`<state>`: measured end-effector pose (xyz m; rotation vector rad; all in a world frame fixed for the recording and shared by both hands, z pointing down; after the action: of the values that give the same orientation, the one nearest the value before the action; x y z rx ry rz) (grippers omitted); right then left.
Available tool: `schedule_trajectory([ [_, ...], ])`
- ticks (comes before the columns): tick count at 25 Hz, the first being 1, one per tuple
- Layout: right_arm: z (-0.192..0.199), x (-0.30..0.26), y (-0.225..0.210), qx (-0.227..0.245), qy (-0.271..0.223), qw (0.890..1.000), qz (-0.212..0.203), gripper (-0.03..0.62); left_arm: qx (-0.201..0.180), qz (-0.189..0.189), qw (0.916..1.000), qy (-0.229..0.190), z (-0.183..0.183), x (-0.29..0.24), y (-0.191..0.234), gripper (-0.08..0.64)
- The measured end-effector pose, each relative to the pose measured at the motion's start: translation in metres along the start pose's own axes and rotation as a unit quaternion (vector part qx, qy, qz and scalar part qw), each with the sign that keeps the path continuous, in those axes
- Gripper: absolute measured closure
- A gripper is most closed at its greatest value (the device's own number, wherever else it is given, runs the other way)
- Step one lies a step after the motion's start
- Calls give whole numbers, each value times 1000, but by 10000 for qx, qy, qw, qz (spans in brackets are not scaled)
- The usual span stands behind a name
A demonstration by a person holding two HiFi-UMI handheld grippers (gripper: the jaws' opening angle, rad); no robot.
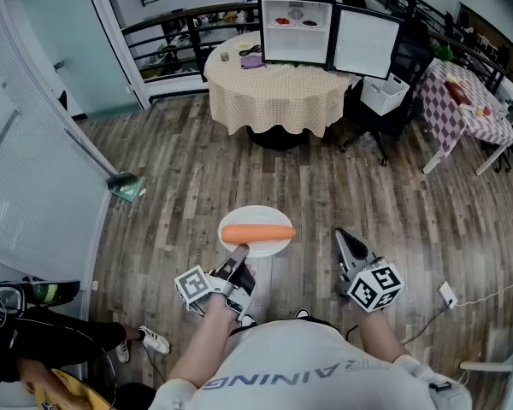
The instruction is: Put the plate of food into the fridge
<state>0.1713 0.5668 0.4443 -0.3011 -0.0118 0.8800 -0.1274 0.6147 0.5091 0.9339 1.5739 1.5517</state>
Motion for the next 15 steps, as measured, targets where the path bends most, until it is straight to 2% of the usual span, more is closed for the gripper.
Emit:
schedule_trajectory([
  [10,-2,-1,-14,34,31,10000,-12,571,-26,-40,10000,9,7,-11,0,535],
  [15,-3,1,-23,-434,-109,9989,-101,569,11,-36,10000,-5,10,-15,-2,535],
])
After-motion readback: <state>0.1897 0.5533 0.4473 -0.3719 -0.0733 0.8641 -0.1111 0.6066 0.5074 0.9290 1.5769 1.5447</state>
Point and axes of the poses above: the fingertips, and each gripper's own axes: x backward along the fingers, y to its left, z out of its underside, the point moved 7 cm from there along x, backward along the fingers, and after that the axes turned 4 degrees about x, right-handed, at the moved point
